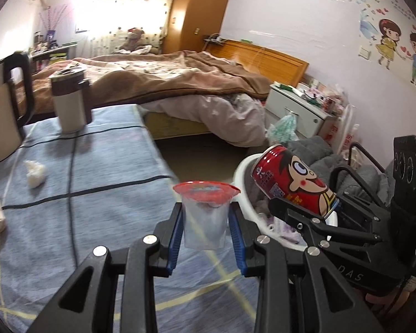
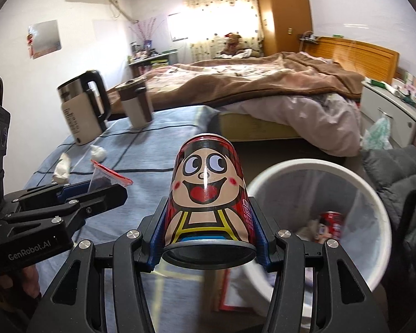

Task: Collect trash
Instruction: 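Open both tools over the bin to drop the clear cup and red can, then move both open tools back over the table trash, then grasp the cream cloth bag with the left tool while the right tool grasps the tissue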

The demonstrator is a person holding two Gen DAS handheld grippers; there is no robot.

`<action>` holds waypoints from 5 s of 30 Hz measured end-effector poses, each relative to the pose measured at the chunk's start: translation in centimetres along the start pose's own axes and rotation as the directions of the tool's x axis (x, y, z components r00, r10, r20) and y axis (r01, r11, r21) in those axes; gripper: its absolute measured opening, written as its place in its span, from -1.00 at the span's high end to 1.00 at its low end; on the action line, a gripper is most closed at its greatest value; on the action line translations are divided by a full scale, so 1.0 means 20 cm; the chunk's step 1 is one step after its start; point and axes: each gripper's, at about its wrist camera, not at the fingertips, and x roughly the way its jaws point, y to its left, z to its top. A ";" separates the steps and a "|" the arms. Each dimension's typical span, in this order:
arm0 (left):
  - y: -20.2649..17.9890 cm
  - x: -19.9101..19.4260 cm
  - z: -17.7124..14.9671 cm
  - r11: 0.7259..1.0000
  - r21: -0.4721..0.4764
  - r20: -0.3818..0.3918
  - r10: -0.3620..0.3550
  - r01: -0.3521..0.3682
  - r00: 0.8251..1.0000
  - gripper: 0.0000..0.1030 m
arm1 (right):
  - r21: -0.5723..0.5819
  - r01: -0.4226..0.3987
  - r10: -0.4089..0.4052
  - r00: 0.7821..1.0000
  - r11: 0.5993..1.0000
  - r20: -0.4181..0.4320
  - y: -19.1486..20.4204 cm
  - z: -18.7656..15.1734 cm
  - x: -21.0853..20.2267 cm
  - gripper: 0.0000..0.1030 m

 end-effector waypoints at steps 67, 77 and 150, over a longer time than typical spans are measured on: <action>-0.04 0.00 0.00 0.997 -0.007 0.020 0.080 -0.080 0.997 -0.20 | 0.097 0.148 -0.144 0.989 0.984 -0.043 -0.32 -0.05 -0.04 -0.10; 0.32 -0.22 -0.09 0.969 -0.126 0.052 0.221 -0.213 0.974 -0.20 | 0.023 0.039 -0.039 0.999 0.999 -0.018 -0.03 0.02 0.05 -0.09; 1.53 -0.20 -0.18 0.806 -0.459 -0.114 0.365 -0.375 0.924 0.07 | -0.239 -0.300 0.235 0.935 0.924 -0.266 1.26 0.36 1.23 0.25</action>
